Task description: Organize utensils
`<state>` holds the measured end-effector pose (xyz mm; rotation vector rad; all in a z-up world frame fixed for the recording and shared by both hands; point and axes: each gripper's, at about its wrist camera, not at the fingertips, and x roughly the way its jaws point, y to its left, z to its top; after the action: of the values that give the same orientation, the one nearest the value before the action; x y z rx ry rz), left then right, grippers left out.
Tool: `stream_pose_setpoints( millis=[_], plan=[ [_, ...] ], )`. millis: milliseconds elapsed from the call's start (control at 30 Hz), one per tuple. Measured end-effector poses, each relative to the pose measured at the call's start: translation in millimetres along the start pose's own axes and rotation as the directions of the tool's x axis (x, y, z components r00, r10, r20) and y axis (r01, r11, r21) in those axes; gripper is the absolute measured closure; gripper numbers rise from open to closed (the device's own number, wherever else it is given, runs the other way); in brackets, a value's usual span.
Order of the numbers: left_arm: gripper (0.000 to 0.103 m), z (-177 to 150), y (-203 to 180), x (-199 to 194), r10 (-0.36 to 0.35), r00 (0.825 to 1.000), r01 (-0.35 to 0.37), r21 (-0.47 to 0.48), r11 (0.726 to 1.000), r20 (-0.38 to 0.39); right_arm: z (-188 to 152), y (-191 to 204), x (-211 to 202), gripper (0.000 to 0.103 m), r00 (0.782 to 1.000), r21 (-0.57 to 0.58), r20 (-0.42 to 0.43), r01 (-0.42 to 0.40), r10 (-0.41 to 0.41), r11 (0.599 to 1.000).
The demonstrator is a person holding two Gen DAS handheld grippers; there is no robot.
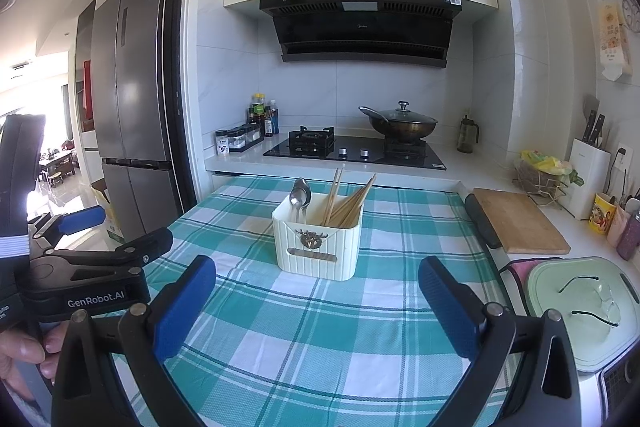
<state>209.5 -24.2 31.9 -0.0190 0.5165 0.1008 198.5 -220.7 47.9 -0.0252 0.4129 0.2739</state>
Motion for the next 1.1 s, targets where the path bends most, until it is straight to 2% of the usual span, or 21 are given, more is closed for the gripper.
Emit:
stream_pose_setpoints(
  millis=[1100],
  plan=[
    [0.000,-4.4,-1.2,-1.6,-0.024,1.000,0.024,-0.003,1.000,0.013,-3.5,-2.1,1.0,0.000,1.000,0.002,-0.006,0.003,-0.003,1.000]
  ],
)
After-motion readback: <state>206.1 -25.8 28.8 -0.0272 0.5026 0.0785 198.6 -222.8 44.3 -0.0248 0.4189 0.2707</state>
